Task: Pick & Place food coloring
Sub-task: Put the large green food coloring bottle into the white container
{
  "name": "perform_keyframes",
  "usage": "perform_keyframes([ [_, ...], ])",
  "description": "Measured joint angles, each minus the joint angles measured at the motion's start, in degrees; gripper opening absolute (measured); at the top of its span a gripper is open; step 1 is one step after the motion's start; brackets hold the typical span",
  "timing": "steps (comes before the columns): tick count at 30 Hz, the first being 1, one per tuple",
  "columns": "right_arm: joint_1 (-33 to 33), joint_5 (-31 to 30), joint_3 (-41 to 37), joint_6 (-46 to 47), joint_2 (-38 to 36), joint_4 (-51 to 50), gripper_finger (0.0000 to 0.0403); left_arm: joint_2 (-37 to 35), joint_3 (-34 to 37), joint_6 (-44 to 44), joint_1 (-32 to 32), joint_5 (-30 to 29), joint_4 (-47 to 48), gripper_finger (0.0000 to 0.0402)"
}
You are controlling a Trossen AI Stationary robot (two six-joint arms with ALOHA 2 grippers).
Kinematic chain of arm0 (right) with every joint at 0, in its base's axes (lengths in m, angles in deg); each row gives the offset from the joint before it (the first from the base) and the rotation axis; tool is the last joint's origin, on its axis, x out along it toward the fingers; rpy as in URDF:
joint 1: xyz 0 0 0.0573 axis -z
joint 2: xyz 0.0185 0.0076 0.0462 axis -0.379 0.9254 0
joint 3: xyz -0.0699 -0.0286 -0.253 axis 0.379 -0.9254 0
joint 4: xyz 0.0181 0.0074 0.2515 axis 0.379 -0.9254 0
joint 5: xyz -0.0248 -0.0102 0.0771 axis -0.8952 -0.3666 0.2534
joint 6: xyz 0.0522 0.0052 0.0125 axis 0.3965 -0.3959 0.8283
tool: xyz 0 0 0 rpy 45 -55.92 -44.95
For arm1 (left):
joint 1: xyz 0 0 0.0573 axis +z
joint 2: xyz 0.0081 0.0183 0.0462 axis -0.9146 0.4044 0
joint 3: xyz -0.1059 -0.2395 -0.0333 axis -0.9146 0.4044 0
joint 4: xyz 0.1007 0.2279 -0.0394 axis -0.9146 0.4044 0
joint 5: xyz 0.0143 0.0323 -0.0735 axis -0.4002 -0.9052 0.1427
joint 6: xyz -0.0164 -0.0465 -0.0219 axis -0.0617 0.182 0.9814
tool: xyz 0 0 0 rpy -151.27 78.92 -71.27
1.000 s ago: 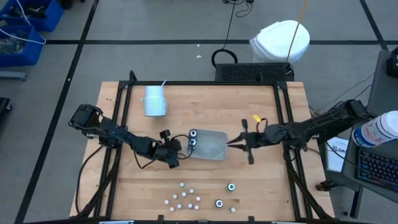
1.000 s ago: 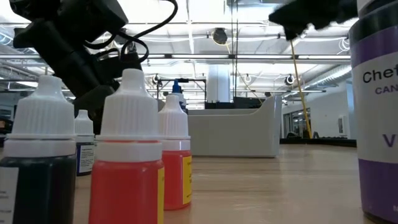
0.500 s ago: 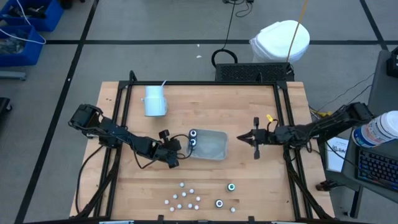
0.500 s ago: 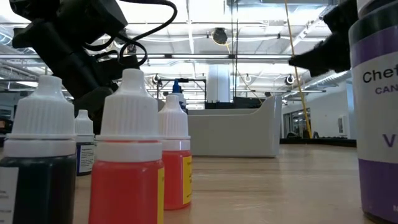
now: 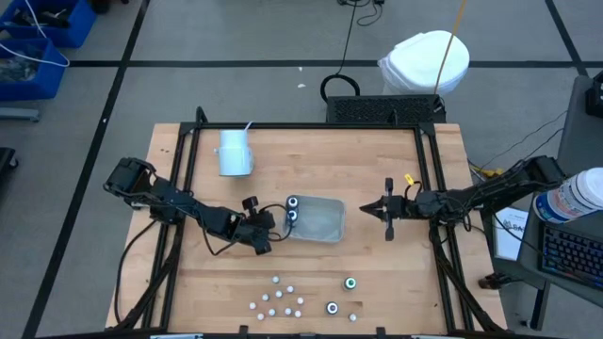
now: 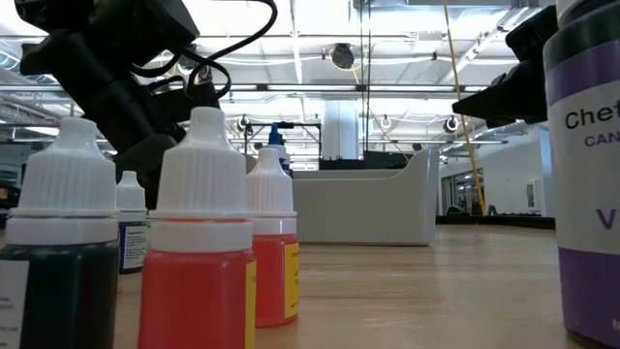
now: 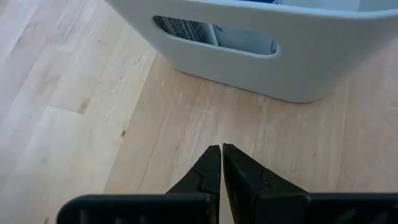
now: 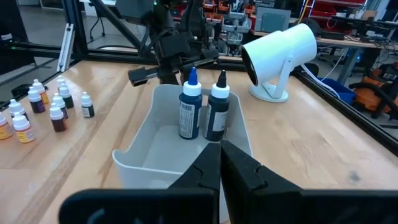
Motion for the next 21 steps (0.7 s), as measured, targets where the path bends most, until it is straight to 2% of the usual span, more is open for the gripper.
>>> perform_keyframes([
  [2, -0.1, 0.2, 0.0, 0.0, 0.0, 0.0, 0.0, 0.0, 0.0, -0.3, 0.0, 0.0, 0.0, 0.0026],
  [6, -1.3, 6.0, 0.6, 0.2, 0.0, 0.6, 0.0, 0.0, 0.0, -1.1, -0.1, 0.0, -0.1, 0.0026],
  [10, -5.8, 8.8, 5.9, 1.8, 0.0, -4.5, 0.0, 0.0, 0.0, -1.1, -0.1, 0.6, -0.1, 0.0026],
  [12, -9.2, 7.2, 9.1, 2.6, 0.6, -11.2, 0.0, 0.0, 0.0, -1.1, -0.1, 0.6, -0.1, 0.0026],
  [14, -13.2, 2.8, 11.8, 3.0, 2.1, -15.6, 0.0, 0.0, 0.0, -1.1, -0.1, 0.6, -0.1, 0.0026],
  [16, -17.1, -0.4, 13.5, 2.7, 4.2, -16.5, 0.0, 0.0, 0.0, -1.4, -0.1, 0.6, -0.1, 0.0026],
  [21, -24.0, -2.7, 17.1, 2.7, 10.8, -16.7, 0.0005, 0.0, 0.0, -1.5, -0.1, 0.6, -0.1, 0.0026],
])
